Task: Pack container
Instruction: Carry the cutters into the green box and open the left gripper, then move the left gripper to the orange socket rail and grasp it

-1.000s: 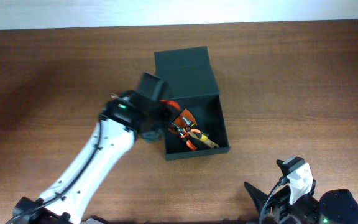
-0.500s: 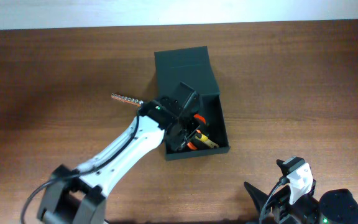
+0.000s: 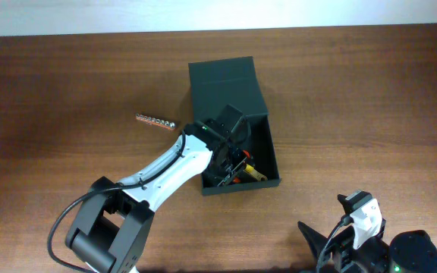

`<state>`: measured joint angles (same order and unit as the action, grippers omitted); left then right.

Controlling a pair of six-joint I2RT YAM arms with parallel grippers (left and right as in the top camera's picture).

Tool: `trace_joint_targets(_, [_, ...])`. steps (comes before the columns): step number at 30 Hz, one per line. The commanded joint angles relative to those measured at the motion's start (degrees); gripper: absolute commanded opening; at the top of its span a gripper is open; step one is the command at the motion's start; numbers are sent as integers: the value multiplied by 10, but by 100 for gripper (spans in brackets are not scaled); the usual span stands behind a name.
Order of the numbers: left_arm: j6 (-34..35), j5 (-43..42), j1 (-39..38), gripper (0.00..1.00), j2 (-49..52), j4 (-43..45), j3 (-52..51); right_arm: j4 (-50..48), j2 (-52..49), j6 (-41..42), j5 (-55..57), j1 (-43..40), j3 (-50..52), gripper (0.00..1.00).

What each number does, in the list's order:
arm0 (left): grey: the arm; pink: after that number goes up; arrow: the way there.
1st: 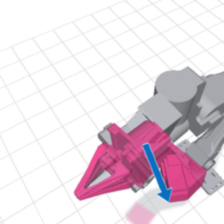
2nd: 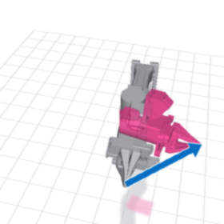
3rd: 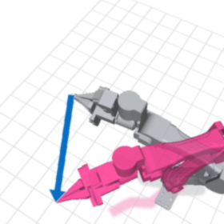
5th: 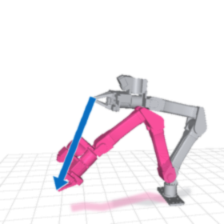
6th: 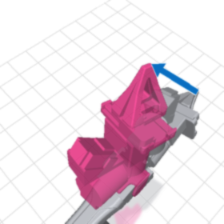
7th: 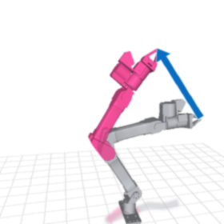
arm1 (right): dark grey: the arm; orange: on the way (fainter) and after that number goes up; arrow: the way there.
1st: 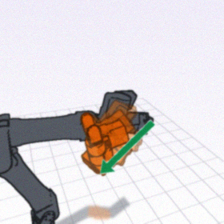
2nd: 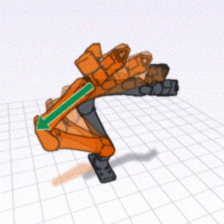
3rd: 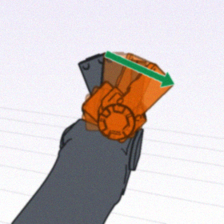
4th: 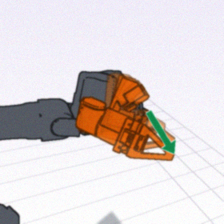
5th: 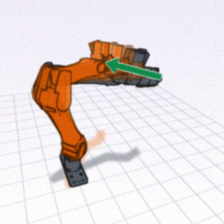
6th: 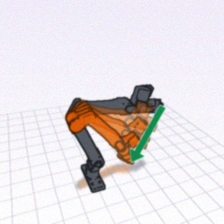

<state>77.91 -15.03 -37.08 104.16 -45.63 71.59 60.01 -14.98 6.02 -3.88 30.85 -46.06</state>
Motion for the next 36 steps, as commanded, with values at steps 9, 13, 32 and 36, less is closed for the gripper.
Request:
trace_joint_targets(9, [5, 16, 1, 33, -38, 17, 7, -2, 4, 5, 7, 3, 2, 99])
trace_joint_targets(13, [5, 54, 3, 45, -86, 17, 11, -2, 4, 5, 7, 3, 2, 99])
trace_joint_targets(32, [-121, 189, 245, 99, -47, -211, 291, -2, 4, 5, 7, 3, 2, 99])
trace_joint_targets(36, [-138, 182, 270, 99, 28, -254, 351, -2, 4, 5, 7, 3, 2, 99])
